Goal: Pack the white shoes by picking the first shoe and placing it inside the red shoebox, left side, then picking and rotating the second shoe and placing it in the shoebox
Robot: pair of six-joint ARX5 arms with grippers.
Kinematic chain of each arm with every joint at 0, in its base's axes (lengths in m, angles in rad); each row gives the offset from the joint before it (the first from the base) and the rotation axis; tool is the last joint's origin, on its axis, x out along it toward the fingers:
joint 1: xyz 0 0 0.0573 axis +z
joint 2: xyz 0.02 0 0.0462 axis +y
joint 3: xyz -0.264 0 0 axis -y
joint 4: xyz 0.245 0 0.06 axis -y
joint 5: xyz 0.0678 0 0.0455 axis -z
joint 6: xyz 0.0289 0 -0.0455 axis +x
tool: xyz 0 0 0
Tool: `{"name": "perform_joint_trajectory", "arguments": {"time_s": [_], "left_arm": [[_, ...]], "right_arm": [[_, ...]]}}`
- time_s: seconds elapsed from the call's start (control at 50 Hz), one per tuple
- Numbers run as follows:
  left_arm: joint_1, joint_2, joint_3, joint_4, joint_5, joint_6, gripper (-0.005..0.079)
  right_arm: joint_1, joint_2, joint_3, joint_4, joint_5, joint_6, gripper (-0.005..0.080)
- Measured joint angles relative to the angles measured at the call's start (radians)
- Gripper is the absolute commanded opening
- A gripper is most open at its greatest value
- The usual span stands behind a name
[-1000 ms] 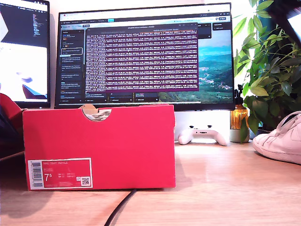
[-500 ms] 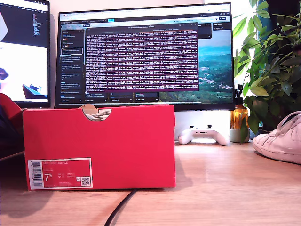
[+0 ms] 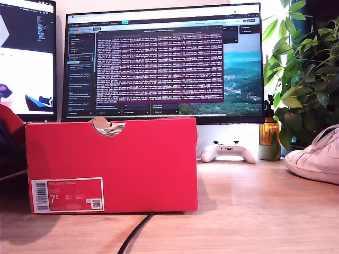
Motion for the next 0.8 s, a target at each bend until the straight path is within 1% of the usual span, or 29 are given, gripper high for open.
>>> {"name": "perform_joint_trajectory", "arguments": {"time_s": [0.34,0.48,0.54,0.6,0.66,0.74,0.76,0.78,0.8], "left_arm": [[0.000,0.000,0.000,0.000,0.000,0.000,-0.0018],[0.000,0.000,0.000,0.000,0.000,0.000,-0.0018],[0.000,0.000,0.000,0.000,0.000,0.000,-0.0018],[0.000,0.000,0.000,0.000,0.000,0.000,-0.0018],[0.000,0.000,0.000,0.000,0.000,0.000,-0.0018],[0.000,0.000,0.000,0.000,0.000,0.000,-0.0018],[0.000,0.000,0.000,0.000,0.000,0.000,-0.0018],[0.000,0.000,0.000,0.000,0.000,0.000,-0.0018],[0.000,0.000,0.000,0.000,0.000,0.000,-0.0018]], "right_arm": [[-0.026,0.017,-0.137,0.106,-0.029,-0.003,0.0497],[-0.041,0.018,-0.197,0.197,-0.036,-0.014,0.0492],[-0.044,0.018,-0.225,0.239,-0.036,-0.023,0.0463],[-0.045,0.018,-0.250,0.279,-0.036,-0.026,0.0398],[-0.045,0.018,-0.269,0.313,-0.037,-0.026,0.0279],[-0.045,0.018,-0.275,0.328,-0.037,-0.029,0.0021],[-0.045,0.018,-0.275,0.331,-0.036,-0.029,-0.0030],[-0.045,0.018,-0.275,0.332,-0.036,-0.029,-0.0003],[-0.046,0.018,-0.275,0.331,-0.035,-0.029,0.0000]]}}
